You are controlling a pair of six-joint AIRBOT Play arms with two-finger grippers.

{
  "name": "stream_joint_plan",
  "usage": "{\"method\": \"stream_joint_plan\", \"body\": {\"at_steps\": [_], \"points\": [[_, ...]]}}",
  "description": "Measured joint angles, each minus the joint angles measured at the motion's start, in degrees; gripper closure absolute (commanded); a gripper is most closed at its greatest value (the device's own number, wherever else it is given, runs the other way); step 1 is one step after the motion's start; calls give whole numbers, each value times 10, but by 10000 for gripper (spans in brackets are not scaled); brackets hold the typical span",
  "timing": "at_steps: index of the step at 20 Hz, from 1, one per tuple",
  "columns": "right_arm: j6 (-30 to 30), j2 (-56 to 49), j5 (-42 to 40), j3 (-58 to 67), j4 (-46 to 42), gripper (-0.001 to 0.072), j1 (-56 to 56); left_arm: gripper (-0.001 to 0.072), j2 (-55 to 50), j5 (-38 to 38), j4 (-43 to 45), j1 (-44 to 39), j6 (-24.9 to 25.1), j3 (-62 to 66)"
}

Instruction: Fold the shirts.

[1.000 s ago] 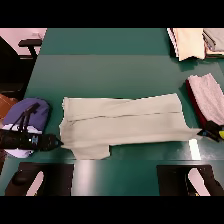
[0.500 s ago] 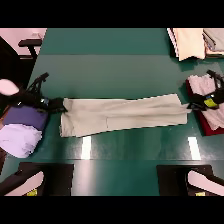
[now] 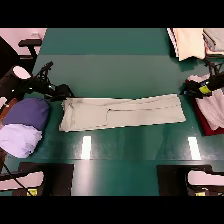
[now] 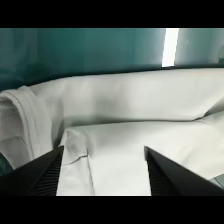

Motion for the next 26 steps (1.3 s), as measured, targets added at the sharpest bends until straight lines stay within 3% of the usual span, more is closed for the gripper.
{"method": "stream_joint_plan", "body": {"at_steps": [1, 3, 7, 8, 9, 13, 14, 17, 18, 22, 26], "points": [[-11, 6, 1, -9, 9, 265, -13, 106, -1, -2, -2, 0, -1, 3], [-36, 16, 3, -39, 21, 119, -47, 107, -2, -9, -10, 0, -2, 6], [-81, -1, 14, -96, 67, 111, -113, 126, -3, -8, -52, 0, -4, 9], [-88, -11, 16, -104, 78, 112, -121, 442, -4, -7, -64, 0, -4, 9], [-94, -24, 17, -110, 88, 112, -128, 663, -4, -5, -76, -1, -4, 10], [-116, -72, 20, -120, 132, 117, -122, 680, -4, 8, -99, -26, 1, 9], [-119, -82, 23, -121, 144, 213, -114, 680, -4, 17, -102, -40, 2, 9], [-131, -102, 12, -124, 147, 648, -89, 681, -6, 56, -108, -100, -7, 10], [-134, -102, 7, -125, 146, 691, -82, 681, -8, 76, -108, -125, -15, 10], [-139, -63, 3, -110, 156, 692, -69, 681, -44, 145, -110, -227, -37, 28], [-129, 11, 30, -57, 217, 691, -49, 681, -130, 157, -110, -316, -46, 97]]}}
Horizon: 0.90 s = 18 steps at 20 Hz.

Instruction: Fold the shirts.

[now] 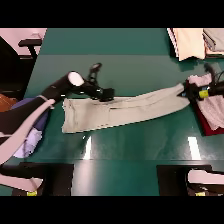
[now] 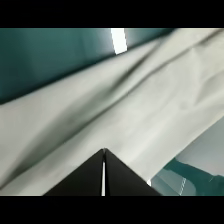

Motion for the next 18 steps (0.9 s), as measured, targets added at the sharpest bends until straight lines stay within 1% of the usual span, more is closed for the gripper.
{"method": "stream_joint_plan", "body": {"at_steps": [3, 6, 10, 16, 18], "points": [[22, 48, 14, 53, 21, 692, 38, 681, -66, -17, 1, -45, -11, 59], [49, 78, 21, 104, 31, 691, 85, 681, -103, -27, 4, -64, -27, 92], [75, 93, 23, 151, 37, 692, 164, 681, -120, -12, 6, -73, -39, 107], [90, 98, -2, 185, 41, 692, 275, 681, -134, 8, 16, -74, -56, 116], [92, 96, -14, 189, 53, 691, 301, 681, -130, -4, 22, -61, -55, 131]]}}
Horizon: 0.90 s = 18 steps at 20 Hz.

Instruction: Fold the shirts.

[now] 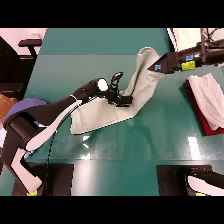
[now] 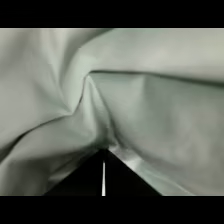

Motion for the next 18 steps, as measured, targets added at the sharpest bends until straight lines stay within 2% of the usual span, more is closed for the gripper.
{"method": "stream_joint_plan", "body": {"at_steps": [3, 8, 9, 10, 11, 12, 14, 18], "points": [[1, -6, -19, 3, 25, 691, 38, 681, 43, -37, 41, 41, 5, 21], [-28, -53, -87, 4, 85, 687, 159, 680, 201, -94, 164, 172, 6, 34], [-41, -69, -111, 4, 95, 603, 192, 680, 237, -101, 188, 203, 6, 35], [-57, -89, -139, 4, 106, 372, 228, 680, 268, -106, 210, 231, 6, 35], [-73, -107, -163, 4, 116, 185, 261, 680, 299, -112, 227, 259, 7, 36], [-87, -128, -184, 4, 121, 167, 293, 680, 325, -116, 239, 282, 7, 36], [-104, -161, -204, 4, 125, 200, 335, 680, 366, -123, 258, 325, 7, 36], [-104, -179, -202, -13, 92, 201, 336, 680, 405, -143, 274, 369, 10, 36]]}}
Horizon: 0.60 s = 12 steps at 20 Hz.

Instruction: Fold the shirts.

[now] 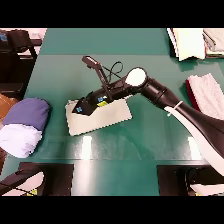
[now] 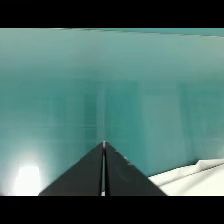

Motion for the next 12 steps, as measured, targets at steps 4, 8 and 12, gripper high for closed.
{"method": "stream_joint_plan", "body": {"at_steps": [4, 8, 12], "points": [[57, 36, 6, -70, -100, 180, -87, 680, 11, -14, 7, 13, 2, 0], [101, 56, 21, -150, -160, 27, -210, 679, 13, -18, 0, 16, 3, 0], [115, 24, 38, -181, -171, 32, -275, 680, 12, -19, -13, 17, 4, -6]]}}
